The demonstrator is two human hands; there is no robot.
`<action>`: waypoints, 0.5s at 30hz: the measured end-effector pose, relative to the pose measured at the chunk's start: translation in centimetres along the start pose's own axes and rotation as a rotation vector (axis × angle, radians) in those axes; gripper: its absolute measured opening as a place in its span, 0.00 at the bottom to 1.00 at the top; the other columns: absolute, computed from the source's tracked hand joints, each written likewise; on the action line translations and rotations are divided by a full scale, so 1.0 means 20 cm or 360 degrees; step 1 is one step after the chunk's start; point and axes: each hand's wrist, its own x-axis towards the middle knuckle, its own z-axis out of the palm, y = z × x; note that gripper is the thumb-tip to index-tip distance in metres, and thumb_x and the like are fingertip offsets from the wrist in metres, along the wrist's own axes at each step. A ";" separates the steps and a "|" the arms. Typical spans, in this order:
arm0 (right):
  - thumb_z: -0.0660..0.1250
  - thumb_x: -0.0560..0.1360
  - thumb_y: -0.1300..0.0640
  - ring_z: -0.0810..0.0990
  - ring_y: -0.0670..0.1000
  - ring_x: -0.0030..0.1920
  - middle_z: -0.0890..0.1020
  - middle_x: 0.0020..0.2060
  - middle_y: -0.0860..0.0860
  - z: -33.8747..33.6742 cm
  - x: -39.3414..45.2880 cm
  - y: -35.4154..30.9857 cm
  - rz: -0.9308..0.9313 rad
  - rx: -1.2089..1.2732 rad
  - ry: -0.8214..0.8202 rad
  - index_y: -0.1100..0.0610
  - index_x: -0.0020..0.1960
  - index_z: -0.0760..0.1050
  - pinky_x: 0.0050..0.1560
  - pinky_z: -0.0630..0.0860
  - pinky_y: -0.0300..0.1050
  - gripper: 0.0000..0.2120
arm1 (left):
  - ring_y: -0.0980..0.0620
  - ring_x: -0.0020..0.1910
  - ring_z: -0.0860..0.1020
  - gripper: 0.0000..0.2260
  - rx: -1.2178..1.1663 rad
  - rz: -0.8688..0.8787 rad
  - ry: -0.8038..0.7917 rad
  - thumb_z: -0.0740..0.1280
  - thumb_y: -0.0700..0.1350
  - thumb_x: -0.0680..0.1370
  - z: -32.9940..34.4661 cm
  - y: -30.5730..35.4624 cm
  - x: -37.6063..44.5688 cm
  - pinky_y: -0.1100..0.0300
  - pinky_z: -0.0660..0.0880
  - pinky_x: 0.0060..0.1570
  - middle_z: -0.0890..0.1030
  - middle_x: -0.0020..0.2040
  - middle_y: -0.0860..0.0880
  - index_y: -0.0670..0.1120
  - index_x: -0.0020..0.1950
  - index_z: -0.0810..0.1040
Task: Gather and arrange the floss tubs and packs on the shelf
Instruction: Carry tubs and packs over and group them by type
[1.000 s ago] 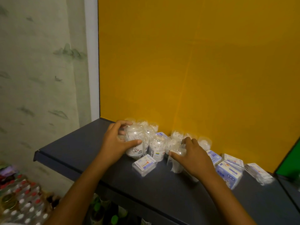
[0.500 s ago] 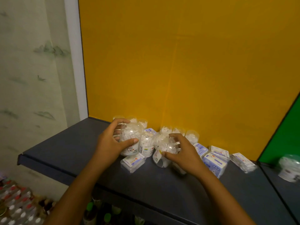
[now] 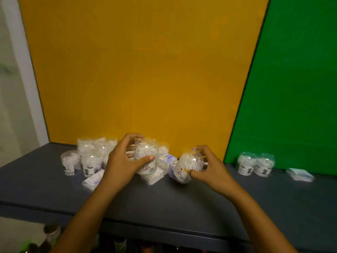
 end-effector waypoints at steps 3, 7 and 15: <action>0.73 0.60 0.48 0.78 0.50 0.55 0.75 0.57 0.48 -0.20 -0.15 0.05 0.0056 0.0001 0.0058 0.42 0.59 0.67 0.51 0.80 0.50 0.29 | 0.60 0.50 0.78 0.24 -0.0076 0.0034 -0.0071 0.79 0.44 0.65 0.18 0.12 -0.06 0.66 0.77 0.46 0.78 0.55 0.56 0.55 0.57 0.75; 0.72 0.58 0.46 0.78 0.51 0.55 0.75 0.56 0.49 -0.43 -0.34 0.13 0.0164 -0.0027 0.0145 0.40 0.57 0.66 0.53 0.79 0.57 0.30 | 0.57 0.52 0.78 0.24 -0.0150 0.0039 -0.0154 0.79 0.44 0.65 0.42 0.22 -0.16 0.60 0.78 0.48 0.78 0.56 0.56 0.57 0.56 0.75; 0.69 0.59 0.43 0.76 0.51 0.55 0.74 0.55 0.48 -0.78 -0.70 0.28 0.0320 -0.0124 0.0339 0.41 0.56 0.67 0.52 0.79 0.55 0.27 | 0.58 0.53 0.77 0.23 -0.0250 0.0030 -0.0332 0.79 0.45 0.65 0.84 0.37 -0.36 0.61 0.78 0.49 0.78 0.56 0.55 0.57 0.56 0.75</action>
